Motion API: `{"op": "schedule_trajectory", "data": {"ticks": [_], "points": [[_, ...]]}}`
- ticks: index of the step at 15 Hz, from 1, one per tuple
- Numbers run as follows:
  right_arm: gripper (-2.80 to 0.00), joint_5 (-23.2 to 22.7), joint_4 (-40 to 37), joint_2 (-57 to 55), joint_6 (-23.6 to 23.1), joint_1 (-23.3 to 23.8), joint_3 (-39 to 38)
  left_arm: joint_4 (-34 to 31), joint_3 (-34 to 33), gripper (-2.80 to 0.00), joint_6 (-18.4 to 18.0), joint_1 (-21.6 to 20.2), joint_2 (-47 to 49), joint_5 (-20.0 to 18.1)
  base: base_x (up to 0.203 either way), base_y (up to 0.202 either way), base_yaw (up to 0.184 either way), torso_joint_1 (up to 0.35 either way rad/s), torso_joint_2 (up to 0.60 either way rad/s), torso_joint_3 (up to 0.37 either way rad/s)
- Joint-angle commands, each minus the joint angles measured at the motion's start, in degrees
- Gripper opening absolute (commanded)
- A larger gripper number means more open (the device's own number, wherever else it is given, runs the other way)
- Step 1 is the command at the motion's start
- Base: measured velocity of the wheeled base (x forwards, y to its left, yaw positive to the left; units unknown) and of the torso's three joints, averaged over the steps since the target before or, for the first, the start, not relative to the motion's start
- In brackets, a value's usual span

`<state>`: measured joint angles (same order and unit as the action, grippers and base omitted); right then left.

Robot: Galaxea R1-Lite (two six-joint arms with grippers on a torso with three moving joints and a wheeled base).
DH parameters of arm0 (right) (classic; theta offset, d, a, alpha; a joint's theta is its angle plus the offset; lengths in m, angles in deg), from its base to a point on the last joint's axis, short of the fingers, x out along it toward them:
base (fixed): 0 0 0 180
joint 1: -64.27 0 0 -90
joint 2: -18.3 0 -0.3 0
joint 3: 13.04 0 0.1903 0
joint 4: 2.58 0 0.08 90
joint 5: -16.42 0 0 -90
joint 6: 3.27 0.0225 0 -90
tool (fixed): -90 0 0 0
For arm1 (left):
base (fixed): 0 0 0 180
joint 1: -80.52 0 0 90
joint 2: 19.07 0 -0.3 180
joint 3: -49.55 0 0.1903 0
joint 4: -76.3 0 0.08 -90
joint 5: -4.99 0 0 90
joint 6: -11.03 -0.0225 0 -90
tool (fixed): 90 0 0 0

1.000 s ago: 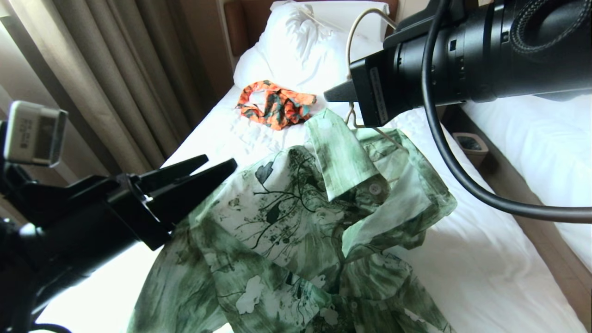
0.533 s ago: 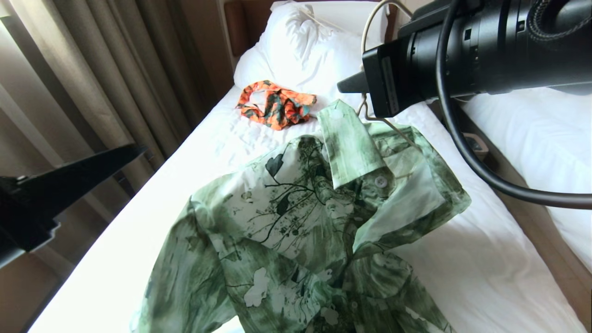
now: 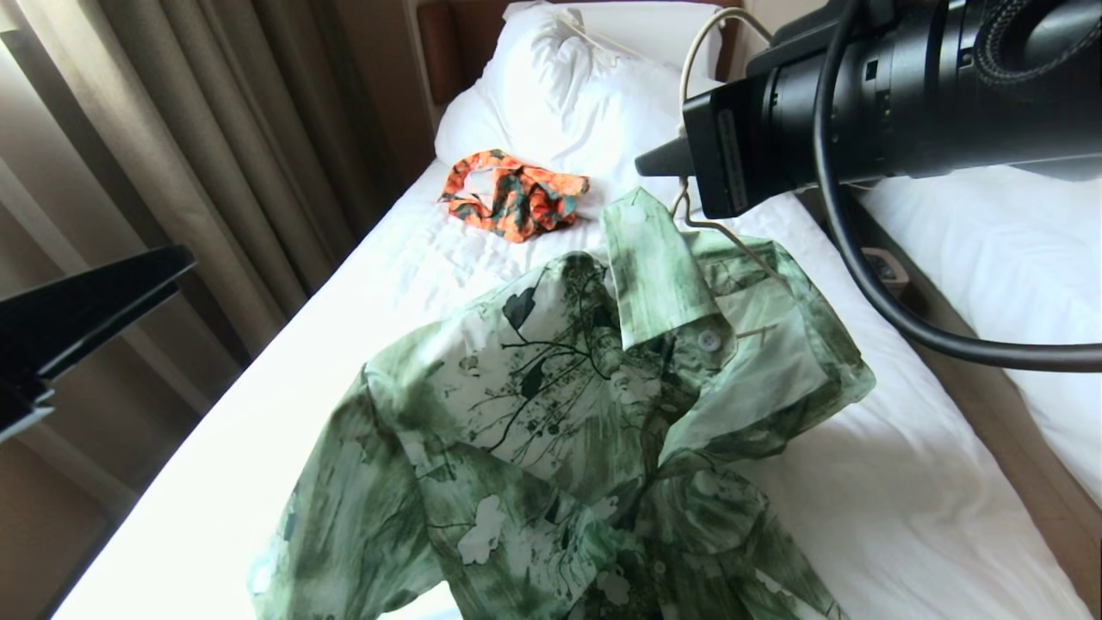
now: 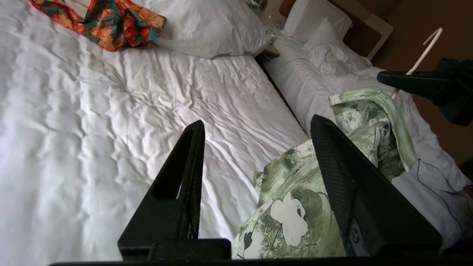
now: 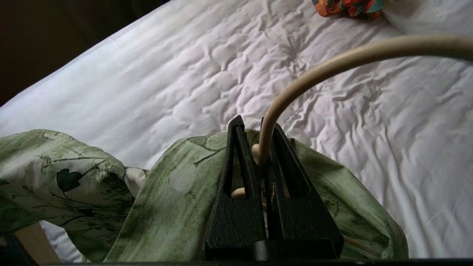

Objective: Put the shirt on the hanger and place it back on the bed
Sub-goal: Take the clothes hanger out of the clothes

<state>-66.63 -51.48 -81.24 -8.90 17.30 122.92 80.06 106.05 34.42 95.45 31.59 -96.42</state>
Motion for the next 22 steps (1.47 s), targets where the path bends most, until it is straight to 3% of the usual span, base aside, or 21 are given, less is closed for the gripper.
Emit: {"op": "schedule_trajectory", "data": {"ticks": [1, 6, 10, 16, 22], "points": [[-2.80, -1.32, 0.05, 0.22, 0.35, 0.13, 0.00, 0.04, -0.93, -2.80, 0.24, -0.49, -0.19, 0.28, 0.000, 0.000, 0.000, 0.000, 0.00, 0.000], [-2.80, -1.15, 0.05, 1.75, 0.26, 1.20, 0.00, -3.57, -0.62, -2.80, 0.24, -2.61, -3.83, 0.51, 0.000, 0.000, 0.000, 0.032, -0.16, -0.129], [-2.80, -1.01, 2.57, 2.08, 0.03, 2.79, 0.00, -4.94, -0.22, -2.80, 0.24, -3.50, -4.31, 1.70, 0.000, 0.000, 0.000, 0.106, -0.45, -0.342], [-2.80, 1.17, 7.14, 2.24, -5.42, 3.72, 0.08, -4.89, -0.70, -2.80, -0.02, -3.50, -5.84, 1.56, 0.000, 0.000, 0.000, 0.157, -0.51, -0.360], [-2.80, 1.58, 8.27, 2.81, -6.06, 4.62, 0.08, -4.98, -0.92, -2.80, 0.02, -3.68, -6.69, 1.61, 0.000, 0.000, 0.000, 0.202, -0.57, -0.364]]}}
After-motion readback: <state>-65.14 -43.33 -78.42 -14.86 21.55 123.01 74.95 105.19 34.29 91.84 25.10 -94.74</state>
